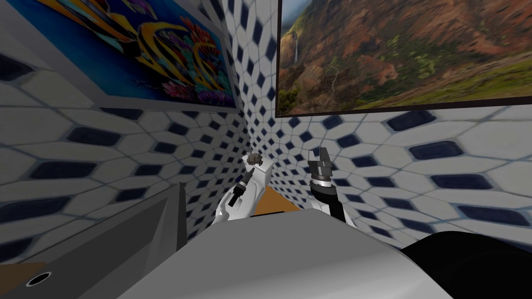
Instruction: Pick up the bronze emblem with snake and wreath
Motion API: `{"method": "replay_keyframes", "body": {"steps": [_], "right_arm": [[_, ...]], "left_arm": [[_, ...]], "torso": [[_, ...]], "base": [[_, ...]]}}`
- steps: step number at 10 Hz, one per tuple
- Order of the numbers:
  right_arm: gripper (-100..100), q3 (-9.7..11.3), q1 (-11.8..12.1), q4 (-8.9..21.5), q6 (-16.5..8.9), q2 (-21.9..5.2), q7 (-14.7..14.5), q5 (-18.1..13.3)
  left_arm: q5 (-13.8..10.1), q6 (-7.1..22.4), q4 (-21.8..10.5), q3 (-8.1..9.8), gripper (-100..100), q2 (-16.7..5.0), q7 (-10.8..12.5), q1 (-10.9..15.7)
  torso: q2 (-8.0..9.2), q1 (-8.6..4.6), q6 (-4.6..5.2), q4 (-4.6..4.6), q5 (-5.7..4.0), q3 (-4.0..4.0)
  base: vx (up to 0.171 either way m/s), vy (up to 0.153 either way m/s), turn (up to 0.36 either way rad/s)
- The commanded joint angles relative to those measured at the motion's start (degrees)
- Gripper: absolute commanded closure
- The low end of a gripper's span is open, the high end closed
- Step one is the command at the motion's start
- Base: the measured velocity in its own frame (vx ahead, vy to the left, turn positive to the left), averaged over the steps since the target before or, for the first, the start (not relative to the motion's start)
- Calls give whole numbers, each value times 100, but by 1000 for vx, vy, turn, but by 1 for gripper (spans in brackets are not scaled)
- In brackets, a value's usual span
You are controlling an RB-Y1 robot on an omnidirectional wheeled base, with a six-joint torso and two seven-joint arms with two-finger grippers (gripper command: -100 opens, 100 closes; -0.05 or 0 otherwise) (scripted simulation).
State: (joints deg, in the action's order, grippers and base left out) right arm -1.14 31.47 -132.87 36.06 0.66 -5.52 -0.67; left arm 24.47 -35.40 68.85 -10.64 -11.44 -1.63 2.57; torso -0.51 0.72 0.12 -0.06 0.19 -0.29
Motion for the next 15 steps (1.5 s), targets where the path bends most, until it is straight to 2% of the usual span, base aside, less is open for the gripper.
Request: {"method": "replay_keyframes", "body": {"steps": [1, 7, 8, 10, 12, 15], "right_arm": [[0, 0, 0, 0, 0, 0, 0, 0], [0, 0, 0, 0, 0, 0, 0, 0], [0, 0, 0, 0, 0, 0, 0, 0], [0, 0, 0, 0, 0, 0, 0, 0], [0, 0, 0, 0, 0, 0, 0, 0], [0, 0, 0, 0, 0, 0, 0, 0]], "left_arm": [[4, 6, 2, -4, -100, 0, 1, 1], [4, 6, 2, -4, -100, 0, 1, 1], [55, 11, 25, -12, -100, -160, -56, -94], [116, 7, 65, -30, -100, -326, -119, -192], [147, 2, 88, -40, -100, -402, -151, -240], [147, 2, 88, -40, -100, -402, -151, -240]], "torso": [[0, 0, 0, 0, 0, 0], [-1, -1, 0, 0, 0, 0], [-3, -4, 0, -1, -1, -2], [-3, 3, 1, -1, 0, -2], [1, 4, 1, 0, 1, 1], [-3, -2, 0, -1, -1, -2]], "base": [[-5, 6, -17], [3, -3, 10], [20, -10, -86], [7, 3, -83], [0, 6, -58], [10, -7, -4]]}}
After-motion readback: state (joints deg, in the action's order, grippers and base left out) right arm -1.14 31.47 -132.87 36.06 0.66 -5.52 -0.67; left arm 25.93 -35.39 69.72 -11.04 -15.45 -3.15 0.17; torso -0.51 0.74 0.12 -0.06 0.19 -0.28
